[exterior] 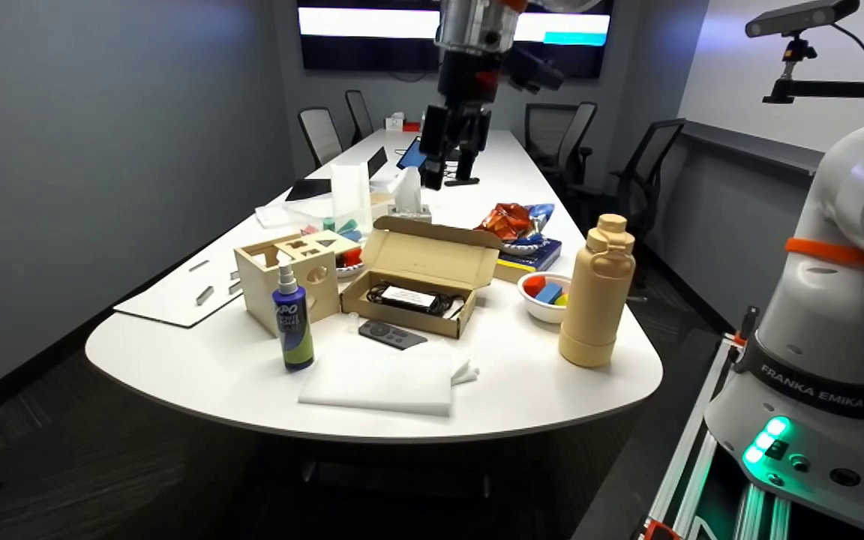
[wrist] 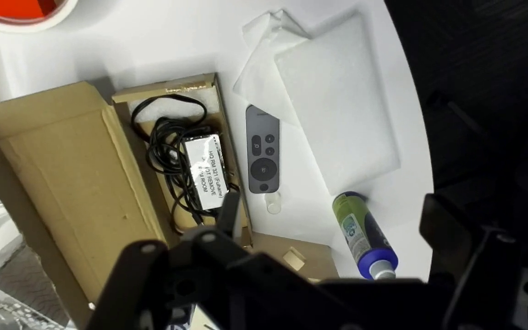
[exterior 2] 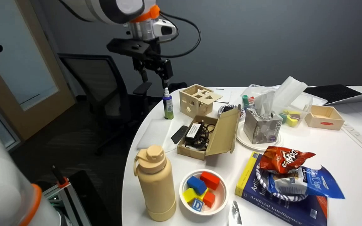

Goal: Click on the remote

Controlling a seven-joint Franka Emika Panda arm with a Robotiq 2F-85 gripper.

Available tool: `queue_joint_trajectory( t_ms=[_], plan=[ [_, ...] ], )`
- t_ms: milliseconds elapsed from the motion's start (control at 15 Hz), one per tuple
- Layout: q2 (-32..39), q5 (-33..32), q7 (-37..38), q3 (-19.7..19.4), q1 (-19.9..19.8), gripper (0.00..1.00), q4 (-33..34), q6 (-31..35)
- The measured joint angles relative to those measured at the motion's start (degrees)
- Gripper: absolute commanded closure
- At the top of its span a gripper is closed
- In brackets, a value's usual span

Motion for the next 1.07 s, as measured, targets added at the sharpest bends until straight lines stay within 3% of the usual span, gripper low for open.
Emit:
queue_joint_trajectory(
  t_ms=[267, 333, 467, 1000, 1067],
  plan=[
    [12.36, -3.57, 2.61, 1.28, -0.01, 0.00, 3.03, 9.69],
    [15.09, -4.38, 3.31, 1.27, -0.03, 0.25, 4.13, 11.07],
    [20.02, -5.49, 4.32, 1.19, -0.04, 0.34, 6.65, 12.46],
    [33.15, -7.28, 6.33, 0.69, 0.05, 0.98, 15.03, 13.06],
    [34.36, -7.28, 6.33, 0.54, 0.05, 1.00, 15.69, 13.07]
  ],
)
